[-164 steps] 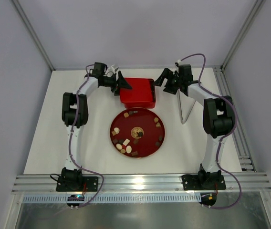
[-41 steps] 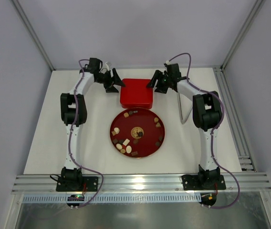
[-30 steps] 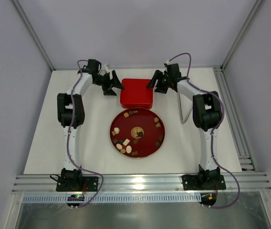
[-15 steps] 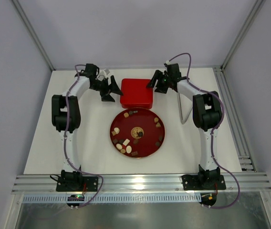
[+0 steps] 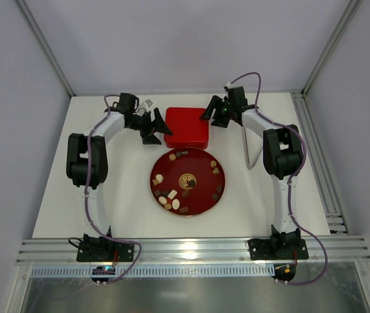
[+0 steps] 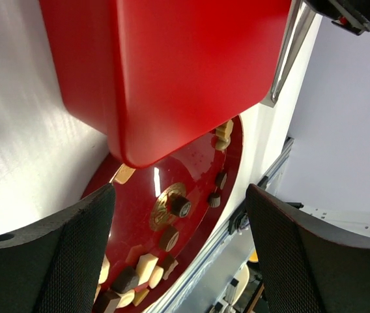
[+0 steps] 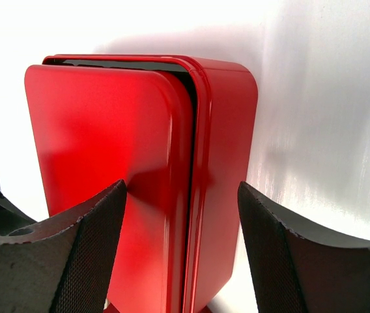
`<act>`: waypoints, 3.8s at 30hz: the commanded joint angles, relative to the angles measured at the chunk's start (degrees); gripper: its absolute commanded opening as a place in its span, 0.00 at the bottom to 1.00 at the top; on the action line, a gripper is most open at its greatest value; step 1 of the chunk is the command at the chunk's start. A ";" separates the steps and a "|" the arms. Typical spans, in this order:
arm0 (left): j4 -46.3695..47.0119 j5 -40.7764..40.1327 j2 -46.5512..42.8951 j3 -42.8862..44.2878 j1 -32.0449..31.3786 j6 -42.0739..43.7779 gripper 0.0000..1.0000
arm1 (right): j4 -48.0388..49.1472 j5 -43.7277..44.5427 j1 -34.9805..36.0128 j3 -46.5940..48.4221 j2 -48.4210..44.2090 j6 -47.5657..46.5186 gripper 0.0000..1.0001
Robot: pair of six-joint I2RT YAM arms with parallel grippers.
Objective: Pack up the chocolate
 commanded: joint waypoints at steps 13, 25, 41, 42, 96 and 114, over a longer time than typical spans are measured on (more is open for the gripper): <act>7.65 0.87 -0.37 0.79 -2.08 -5.22 0.79 | 2.43 0.51 0.20 1.33 -0.43 0.43 0.70; 6.43 -0.18 -1.68 -0.80 -2.26 -3.82 0.79 | 2.52 0.42 0.29 1.33 -0.16 0.52 0.70; 4.58 -0.97 -2.47 -2.64 -2.34 -2.24 0.54 | 2.52 0.34 0.29 1.42 0.01 0.69 0.70; 4.40 -1.15 -2.56 -2.90 -2.26 -2.23 0.45 | 2.61 0.33 0.29 1.42 0.01 0.61 0.70; -2.72 -3.70 6.84 11.59 -1.29 1.02 0.54 | 6.83 -1.86 0.29 -1.04 -1.31 1.13 0.73; -10.28 -9.06 9.12 18.80 -0.94 6.99 0.78 | 7.18 -2.83 0.29 -0.34 -0.17 1.66 0.74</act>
